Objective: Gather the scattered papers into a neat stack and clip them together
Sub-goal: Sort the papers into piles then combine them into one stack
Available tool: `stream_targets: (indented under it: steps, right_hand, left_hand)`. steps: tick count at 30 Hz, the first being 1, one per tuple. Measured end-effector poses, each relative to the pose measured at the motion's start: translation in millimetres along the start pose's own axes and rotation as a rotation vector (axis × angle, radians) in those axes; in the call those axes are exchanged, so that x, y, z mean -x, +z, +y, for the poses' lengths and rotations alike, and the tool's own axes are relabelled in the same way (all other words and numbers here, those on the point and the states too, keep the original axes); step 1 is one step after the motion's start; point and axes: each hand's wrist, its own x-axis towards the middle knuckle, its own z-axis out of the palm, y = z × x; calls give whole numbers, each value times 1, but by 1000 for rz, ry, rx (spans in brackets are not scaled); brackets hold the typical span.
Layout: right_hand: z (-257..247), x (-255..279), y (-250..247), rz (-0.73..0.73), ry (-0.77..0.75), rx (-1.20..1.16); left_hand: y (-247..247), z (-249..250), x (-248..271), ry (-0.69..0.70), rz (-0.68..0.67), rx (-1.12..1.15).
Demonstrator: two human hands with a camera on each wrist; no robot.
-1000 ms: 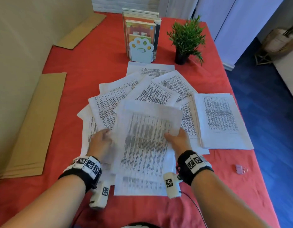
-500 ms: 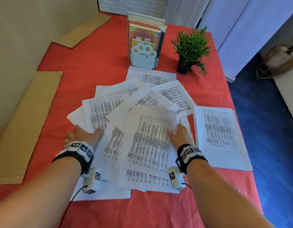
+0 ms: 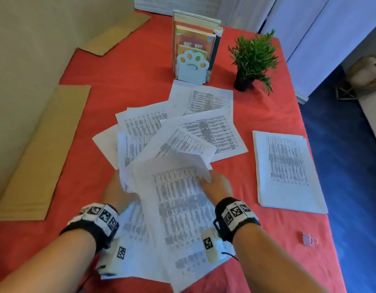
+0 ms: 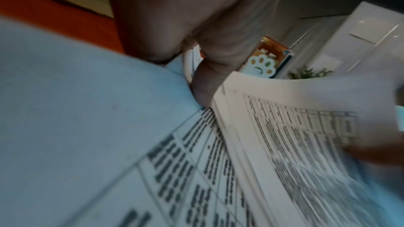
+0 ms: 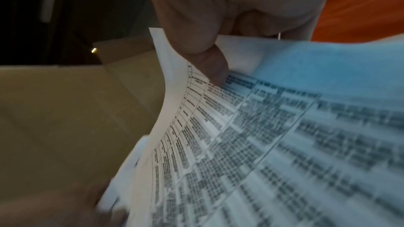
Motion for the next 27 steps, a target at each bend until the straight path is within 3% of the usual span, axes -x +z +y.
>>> stream_targets:
  steps: [3, 5, 7, 9, 14, 17, 22, 27]
  right_hand:
    - [15, 4, -10, 120, 110, -154]
    - [26, 7, -16, 181, 165, -270]
    - [32, 7, -21, 196, 194, -341]
    - [37, 7, -22, 201, 231, -405]
    - [46, 9, -15, 184, 255, -488]
    - [51, 13, -10, 131, 218, -560]
    - [52, 22, -22, 133, 217, -891]
    - [56, 20, -24, 93, 217, -873]
  left_hand:
    - [9, -9, 15, 77, 57, -8]
    - [10, -5, 14, 99, 225, -211]
    - [9, 7, 4, 158, 289, -391]
    - [9, 21, -12, 201, 184, -465]
    - [14, 29, -39, 89, -85, -561]
    - [18, 28, -35, 101, -148, -421]
    - [19, 19, -6, 149, -139, -158]
    - [29, 4, 30, 34, -390, 15]
